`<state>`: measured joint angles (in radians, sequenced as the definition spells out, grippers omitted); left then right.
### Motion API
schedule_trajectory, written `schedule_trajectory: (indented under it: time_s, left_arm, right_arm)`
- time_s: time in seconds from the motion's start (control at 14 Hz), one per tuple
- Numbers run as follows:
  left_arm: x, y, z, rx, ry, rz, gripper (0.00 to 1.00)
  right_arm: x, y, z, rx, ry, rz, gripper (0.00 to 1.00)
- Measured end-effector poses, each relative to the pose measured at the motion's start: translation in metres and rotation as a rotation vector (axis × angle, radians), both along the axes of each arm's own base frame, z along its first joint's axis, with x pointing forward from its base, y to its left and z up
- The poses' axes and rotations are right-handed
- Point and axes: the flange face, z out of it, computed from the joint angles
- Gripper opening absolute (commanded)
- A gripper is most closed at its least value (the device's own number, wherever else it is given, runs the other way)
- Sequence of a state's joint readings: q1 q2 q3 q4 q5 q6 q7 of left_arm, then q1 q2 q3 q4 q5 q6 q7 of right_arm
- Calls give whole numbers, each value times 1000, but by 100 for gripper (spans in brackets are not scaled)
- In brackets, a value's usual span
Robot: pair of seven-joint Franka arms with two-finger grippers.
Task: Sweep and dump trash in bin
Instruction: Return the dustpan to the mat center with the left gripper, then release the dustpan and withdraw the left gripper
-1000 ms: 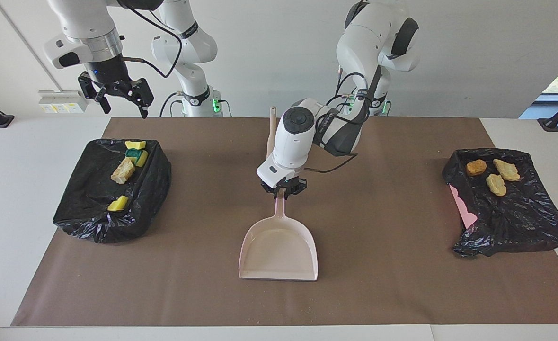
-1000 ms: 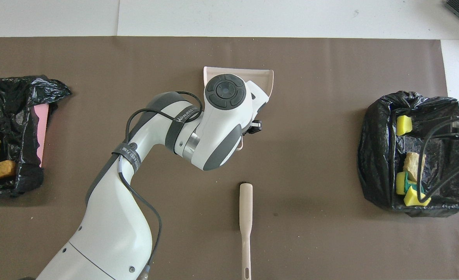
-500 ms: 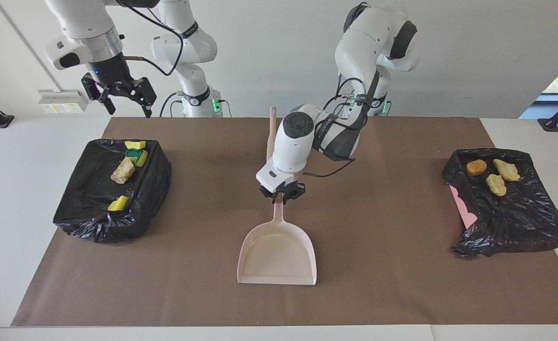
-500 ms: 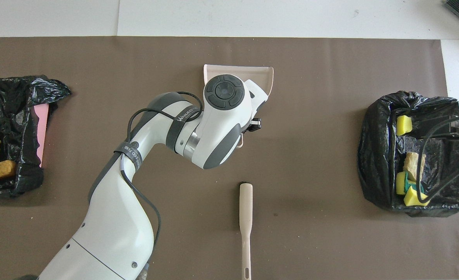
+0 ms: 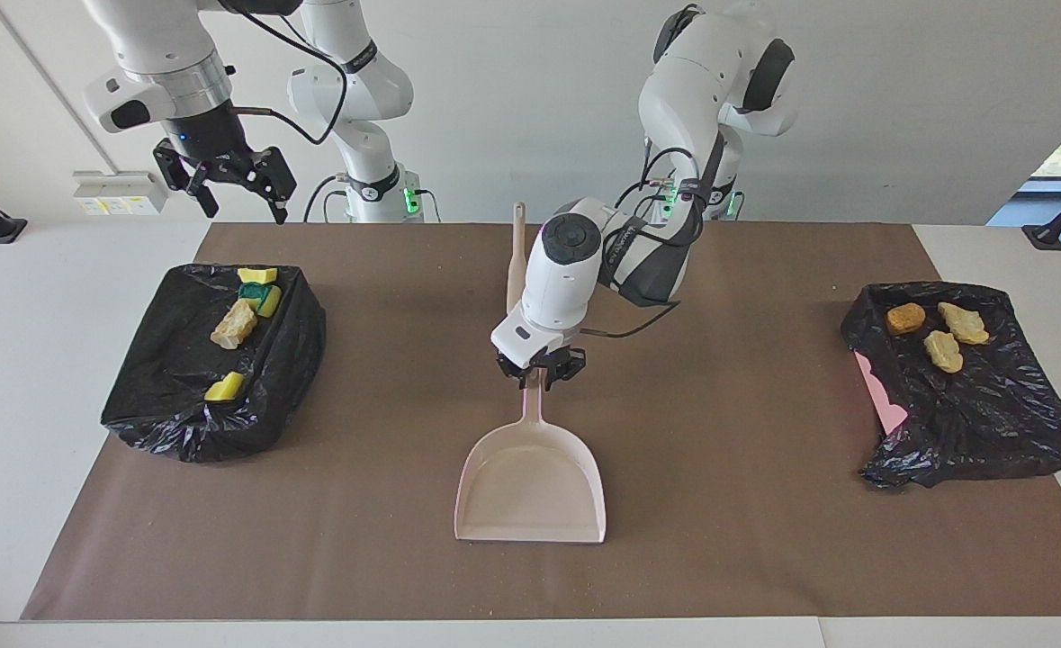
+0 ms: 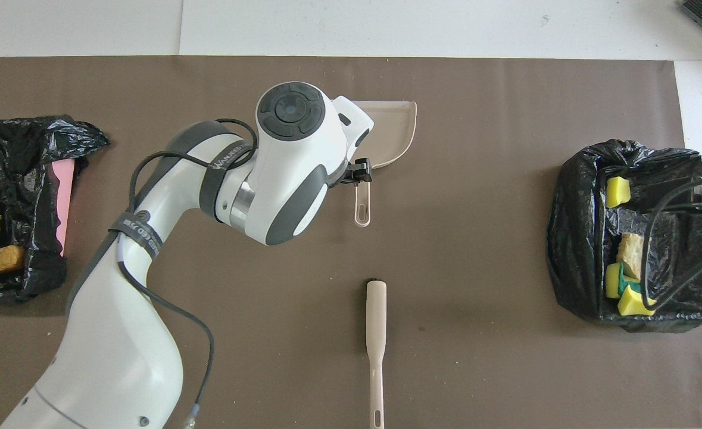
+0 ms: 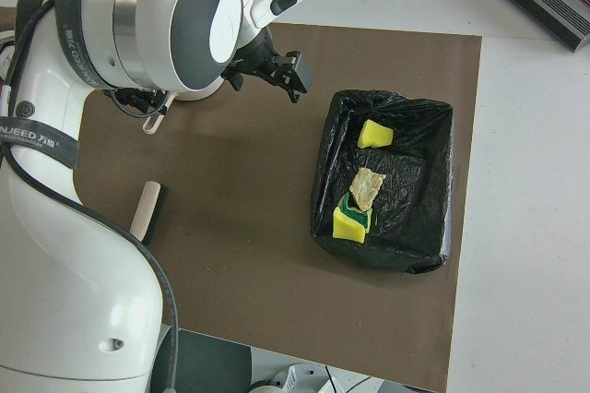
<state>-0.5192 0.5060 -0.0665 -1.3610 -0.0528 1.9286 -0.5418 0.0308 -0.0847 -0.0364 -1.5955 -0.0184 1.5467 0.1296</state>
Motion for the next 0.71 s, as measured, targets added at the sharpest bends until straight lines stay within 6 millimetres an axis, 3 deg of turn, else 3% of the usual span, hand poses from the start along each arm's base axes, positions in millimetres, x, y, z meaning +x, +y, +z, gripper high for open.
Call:
schedule_trajectory:
  time_s: [0.21,0.43,0.57,0.71]
  left_arm:
    - [3,79,74,28,20,-43,100]
    - [-6,173,142,46,42,-79,100]
    - [-26,220,180,56,68,-82,100]
    - [-54,248,212,67,104,-73,100]
  right_arm:
    - [0,1,0,0,0,1,100]
    - [0,-2,0,0,0,-3,100]
    - [0,-3,0,0,0,-6,100]
    - [0,-3,0,0,1,-6,100]
